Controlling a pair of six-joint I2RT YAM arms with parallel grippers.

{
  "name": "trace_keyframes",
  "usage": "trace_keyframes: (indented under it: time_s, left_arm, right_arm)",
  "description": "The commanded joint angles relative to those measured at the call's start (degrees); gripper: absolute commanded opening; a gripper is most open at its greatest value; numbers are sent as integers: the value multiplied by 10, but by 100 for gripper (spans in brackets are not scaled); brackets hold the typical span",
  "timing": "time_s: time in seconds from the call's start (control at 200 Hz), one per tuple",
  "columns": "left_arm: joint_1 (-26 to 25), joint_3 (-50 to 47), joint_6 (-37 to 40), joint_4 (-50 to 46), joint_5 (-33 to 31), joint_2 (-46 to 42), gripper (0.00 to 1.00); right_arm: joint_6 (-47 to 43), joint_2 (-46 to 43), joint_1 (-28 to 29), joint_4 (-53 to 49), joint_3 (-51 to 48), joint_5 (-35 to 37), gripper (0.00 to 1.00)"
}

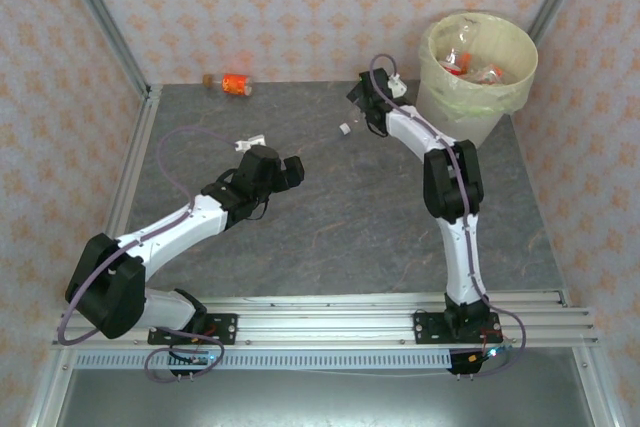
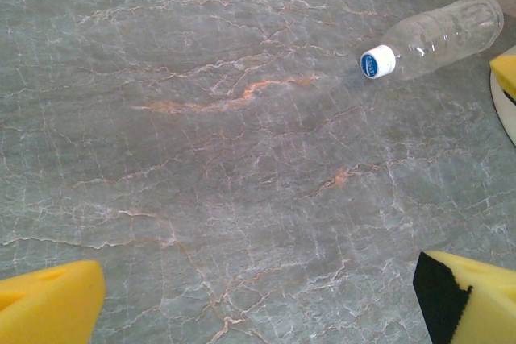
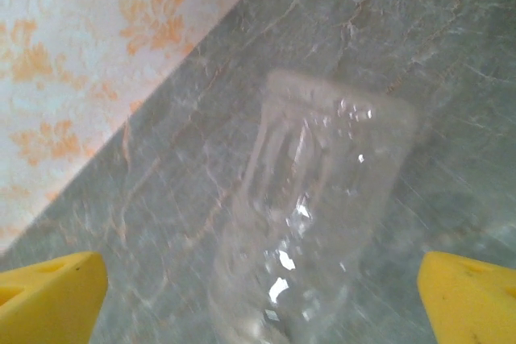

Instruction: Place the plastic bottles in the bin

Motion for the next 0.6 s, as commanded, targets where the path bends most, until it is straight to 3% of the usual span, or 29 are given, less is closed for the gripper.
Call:
trace_keyframes:
  time_s: [0.0, 0.205, 0.35, 0.505, 0.595]
  left_arm:
    - [6, -6, 8, -3, -7, -8, 100]
    - [7, -11, 13, -13, -16, -19, 100]
    - [7, -12, 13, -11, -17, -19, 100]
    - [7, -10, 13, -12, -14, -18, 100]
    - [8, -11, 12, -12, -14, -19, 100]
  right_arm:
    - [42, 57, -6, -66, 66, 33, 99]
    - [5, 152, -6, -161, 220, 67, 100]
    - [1, 163, -8, -138, 217, 58, 98]
    - [-10, 157, -13, -112, 198, 42, 88]
    - [-30, 145, -14, -104, 183, 39, 75]
